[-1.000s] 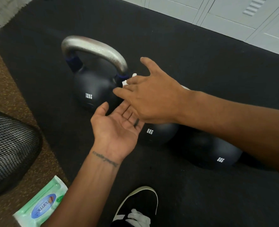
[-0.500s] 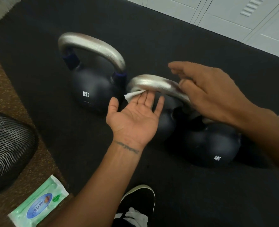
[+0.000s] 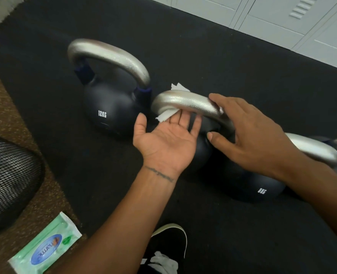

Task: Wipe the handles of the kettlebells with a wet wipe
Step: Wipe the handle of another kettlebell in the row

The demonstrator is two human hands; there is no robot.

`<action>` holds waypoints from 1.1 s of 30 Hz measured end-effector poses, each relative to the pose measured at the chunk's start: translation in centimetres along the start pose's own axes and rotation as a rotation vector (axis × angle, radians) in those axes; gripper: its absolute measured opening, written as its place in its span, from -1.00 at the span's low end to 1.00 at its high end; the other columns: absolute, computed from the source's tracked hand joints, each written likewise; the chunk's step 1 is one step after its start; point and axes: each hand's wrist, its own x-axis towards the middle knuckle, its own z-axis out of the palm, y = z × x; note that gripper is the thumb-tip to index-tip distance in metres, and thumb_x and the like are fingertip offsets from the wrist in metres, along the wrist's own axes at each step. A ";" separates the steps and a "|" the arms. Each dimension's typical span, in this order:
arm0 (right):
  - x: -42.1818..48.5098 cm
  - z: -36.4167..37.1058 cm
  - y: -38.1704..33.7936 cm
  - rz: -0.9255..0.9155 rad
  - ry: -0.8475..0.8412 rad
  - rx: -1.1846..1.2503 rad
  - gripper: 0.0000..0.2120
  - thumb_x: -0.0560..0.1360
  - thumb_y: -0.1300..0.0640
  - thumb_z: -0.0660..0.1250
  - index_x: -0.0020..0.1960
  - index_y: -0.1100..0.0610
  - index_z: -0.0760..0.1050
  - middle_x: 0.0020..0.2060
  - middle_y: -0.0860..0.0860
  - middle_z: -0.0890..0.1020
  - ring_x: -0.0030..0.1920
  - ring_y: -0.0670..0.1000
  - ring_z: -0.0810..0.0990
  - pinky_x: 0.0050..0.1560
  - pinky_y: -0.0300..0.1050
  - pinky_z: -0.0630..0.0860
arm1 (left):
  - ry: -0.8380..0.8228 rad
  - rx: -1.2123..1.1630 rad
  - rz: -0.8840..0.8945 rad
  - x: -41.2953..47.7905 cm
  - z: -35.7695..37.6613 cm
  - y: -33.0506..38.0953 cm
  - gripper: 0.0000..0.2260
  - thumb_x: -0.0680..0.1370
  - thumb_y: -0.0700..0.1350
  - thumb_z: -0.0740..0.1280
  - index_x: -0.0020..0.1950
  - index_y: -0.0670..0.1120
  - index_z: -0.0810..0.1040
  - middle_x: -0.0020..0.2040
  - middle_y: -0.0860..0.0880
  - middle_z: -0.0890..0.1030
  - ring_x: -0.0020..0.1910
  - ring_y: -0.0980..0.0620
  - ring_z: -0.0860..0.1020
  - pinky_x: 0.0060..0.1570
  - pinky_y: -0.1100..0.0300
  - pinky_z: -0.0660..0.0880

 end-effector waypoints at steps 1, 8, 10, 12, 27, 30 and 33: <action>0.0 0.0 0.0 0.002 -0.005 0.005 -0.25 0.45 -0.23 0.19 0.59 -0.11 0.12 0.44 -0.10 0.36 0.34 -0.02 0.41 0.08 -0.12 0.34 | 0.006 0.014 0.003 0.0 0.1 -0.1 -0.33 0.60 0.28 0.09 0.43 -0.23 0.49 0.33 -0.26 0.60 0.42 -0.17 0.49 0.46 -0.18 0.29; -0.4 0.2 0.7 -0.011 -0.014 0.080 -0.26 0.47 -0.23 0.22 0.59 -0.10 0.11 0.46 -0.06 0.36 0.37 0.02 0.40 0.30 0.09 0.45 | 0.131 0.245 0.000 -2.0 0.1 1.6 -0.33 0.60 0.32 0.16 0.36 -0.23 0.53 0.26 -0.22 0.65 0.33 -0.11 0.57 0.30 -0.08 0.44; -0.5 0.6 0.5 -0.016 0.006 0.089 -0.26 0.49 -0.24 0.22 0.60 -0.06 0.12 0.48 -0.03 0.35 0.40 0.05 0.38 0.35 0.13 0.42 | 0.158 0.273 0.006 -1.8 0.4 1.4 -0.34 0.58 0.34 0.19 0.34 -0.21 0.56 0.23 -0.20 0.67 0.26 -0.09 0.61 0.29 -0.07 0.46; -0.6 0.7 0.2 -0.022 0.032 0.078 -0.27 0.50 -0.25 0.20 0.60 -0.02 0.15 0.51 -0.02 0.33 0.45 0.08 0.35 0.40 0.15 0.39 | 0.215 0.319 0.015 -1.2 1.1 1.2 -0.39 0.58 0.32 0.24 0.34 -0.16 0.58 0.19 -0.16 0.70 0.18 -0.06 0.65 0.25 -0.05 0.49; -2.0 -2.6 -7.6 0.479 -0.228 1.228 -0.47 0.30 -0.27 0.45 0.18 -0.04 0.61 0.04 -0.04 0.73 0.06 -0.06 0.70 0.20 0.01 0.56 | 0.152 0.834 0.009 -8.1 1.9 4.0 -0.75 0.64 -0.02 0.29 0.25 -0.07 0.62 -0.06 -0.01 0.67 -0.21 0.11 0.58 -0.16 0.19 0.47; -0.9 -2.4 -8.9 0.514 -0.261 1.430 -0.66 0.45 -0.11 0.44 0.17 -0.01 0.62 0.02 0.04 0.74 0.07 0.03 0.72 0.13 0.02 0.59 | 0.062 0.987 0.020 -7.8 2.8 5.0 -0.82 0.65 -0.05 0.30 0.16 -0.04 0.66 -0.10 0.01 0.65 -0.24 0.16 0.54 -0.20 0.22 0.44; 0.6 -1.5 -9.1 0.531 -0.139 1.435 -0.75 0.52 0.10 0.43 0.19 0.08 0.61 -0.03 0.05 0.75 -0.07 -0.02 0.73 -0.07 -0.13 0.65 | 0.044 1.140 0.114 -6.5 3.2 5.6 -0.87 0.65 -0.13 0.32 0.08 -0.04 0.67 -0.21 0.08 0.67 -0.29 0.21 0.53 -0.23 0.28 0.43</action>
